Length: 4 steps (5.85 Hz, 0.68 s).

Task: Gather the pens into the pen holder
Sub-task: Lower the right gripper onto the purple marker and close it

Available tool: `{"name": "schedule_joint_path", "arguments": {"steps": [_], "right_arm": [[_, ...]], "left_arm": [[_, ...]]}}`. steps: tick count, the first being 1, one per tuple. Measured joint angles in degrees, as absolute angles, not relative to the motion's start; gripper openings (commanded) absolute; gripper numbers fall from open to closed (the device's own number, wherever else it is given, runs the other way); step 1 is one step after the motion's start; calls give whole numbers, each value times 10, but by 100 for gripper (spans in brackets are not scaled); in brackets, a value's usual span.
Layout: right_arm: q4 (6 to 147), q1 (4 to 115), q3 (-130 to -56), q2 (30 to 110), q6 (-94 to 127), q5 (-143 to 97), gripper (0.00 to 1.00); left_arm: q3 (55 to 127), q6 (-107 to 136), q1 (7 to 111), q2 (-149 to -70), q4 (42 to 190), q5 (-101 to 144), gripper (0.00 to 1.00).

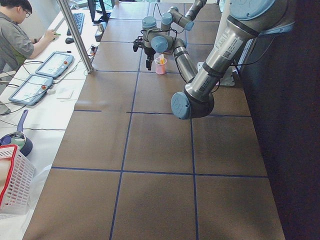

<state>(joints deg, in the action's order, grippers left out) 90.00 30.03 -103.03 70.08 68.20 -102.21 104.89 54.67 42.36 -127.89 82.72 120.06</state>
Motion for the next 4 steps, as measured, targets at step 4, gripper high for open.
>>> {"name": "schedule_joint_path", "arguments": {"steps": [4], "right_arm": [[901,297,-1028,705,668,-1023,25]], "left_arm": [[1049,547,423,-1279,827,1200,100]]}}
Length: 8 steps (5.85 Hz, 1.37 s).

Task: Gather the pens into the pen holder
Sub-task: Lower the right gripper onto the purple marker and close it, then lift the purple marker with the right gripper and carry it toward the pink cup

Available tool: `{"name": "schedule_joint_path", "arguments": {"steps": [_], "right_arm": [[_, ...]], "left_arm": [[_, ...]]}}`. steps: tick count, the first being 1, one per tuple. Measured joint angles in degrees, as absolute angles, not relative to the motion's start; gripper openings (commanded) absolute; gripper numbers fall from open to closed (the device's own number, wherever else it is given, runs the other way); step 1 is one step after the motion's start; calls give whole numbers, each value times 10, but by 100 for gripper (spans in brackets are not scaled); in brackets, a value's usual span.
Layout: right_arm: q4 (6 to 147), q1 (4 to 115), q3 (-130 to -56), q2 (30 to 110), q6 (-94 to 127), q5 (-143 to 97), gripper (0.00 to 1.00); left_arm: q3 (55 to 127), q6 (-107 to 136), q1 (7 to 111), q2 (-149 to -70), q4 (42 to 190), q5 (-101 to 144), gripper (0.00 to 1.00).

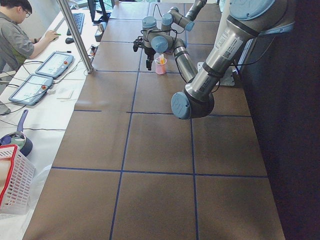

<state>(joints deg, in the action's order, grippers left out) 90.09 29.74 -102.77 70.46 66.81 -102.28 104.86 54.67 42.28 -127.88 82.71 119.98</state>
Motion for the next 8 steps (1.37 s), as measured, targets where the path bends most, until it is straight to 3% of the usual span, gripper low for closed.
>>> {"name": "schedule_joint_path", "arguments": {"steps": [1,5,8], "right_arm": [[901,297,-1026,705,667,-1023,1],[900,314,-1048,697,669,-1034,0],[899,342,-1172,686,679,-948,0]], "left_arm": [[1049,547,422,-1279,827,1200,100],[1048,547,422,-1279,828,1200,100],[1040,547,420,-1275,828,1199,100]]}}
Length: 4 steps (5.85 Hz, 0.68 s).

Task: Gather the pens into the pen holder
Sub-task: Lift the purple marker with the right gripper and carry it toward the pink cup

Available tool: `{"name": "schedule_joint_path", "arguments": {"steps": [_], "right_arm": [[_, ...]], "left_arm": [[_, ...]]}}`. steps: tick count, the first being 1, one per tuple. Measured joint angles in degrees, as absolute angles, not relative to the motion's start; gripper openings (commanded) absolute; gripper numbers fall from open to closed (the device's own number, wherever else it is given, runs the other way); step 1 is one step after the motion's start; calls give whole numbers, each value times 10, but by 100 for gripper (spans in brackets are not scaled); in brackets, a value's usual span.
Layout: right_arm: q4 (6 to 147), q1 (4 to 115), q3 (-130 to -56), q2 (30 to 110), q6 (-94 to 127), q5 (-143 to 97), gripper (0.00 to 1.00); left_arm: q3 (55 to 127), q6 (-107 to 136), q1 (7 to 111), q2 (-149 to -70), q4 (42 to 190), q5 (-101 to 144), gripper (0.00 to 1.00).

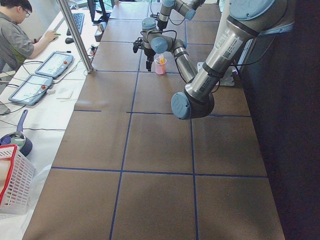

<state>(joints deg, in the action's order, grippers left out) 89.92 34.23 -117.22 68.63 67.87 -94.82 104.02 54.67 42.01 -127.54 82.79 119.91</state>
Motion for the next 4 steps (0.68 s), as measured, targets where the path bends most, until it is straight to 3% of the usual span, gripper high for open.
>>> {"name": "schedule_joint_path", "arguments": {"steps": [4], "right_arm": [[900,229,-1173,597,831,-643,0]], "left_arm": [[1036,546,419,-1259,826,1199,100]]}}
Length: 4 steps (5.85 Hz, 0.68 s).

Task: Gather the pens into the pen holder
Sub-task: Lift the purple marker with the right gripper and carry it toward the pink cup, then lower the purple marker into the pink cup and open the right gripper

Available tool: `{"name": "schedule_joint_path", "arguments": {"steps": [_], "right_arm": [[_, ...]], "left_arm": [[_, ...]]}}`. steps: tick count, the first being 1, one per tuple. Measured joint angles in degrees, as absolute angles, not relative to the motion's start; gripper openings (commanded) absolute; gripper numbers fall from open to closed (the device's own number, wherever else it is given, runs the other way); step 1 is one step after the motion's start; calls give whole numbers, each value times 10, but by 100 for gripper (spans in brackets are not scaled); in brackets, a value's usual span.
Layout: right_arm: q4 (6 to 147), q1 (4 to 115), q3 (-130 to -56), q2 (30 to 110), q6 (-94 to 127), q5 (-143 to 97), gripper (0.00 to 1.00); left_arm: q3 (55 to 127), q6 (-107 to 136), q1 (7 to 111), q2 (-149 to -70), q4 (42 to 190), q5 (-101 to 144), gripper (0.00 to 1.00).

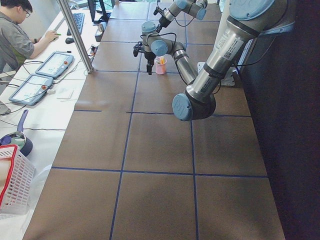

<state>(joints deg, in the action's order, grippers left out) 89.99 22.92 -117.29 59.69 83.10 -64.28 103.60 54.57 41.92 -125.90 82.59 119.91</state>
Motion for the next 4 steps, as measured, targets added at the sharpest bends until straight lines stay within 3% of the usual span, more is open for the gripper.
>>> {"name": "schedule_joint_path", "arguments": {"steps": [4], "right_arm": [[899,141,-1067,538,969,-470,0]], "left_arm": [[1034,546,419,-1245,828,1199,100]]}}
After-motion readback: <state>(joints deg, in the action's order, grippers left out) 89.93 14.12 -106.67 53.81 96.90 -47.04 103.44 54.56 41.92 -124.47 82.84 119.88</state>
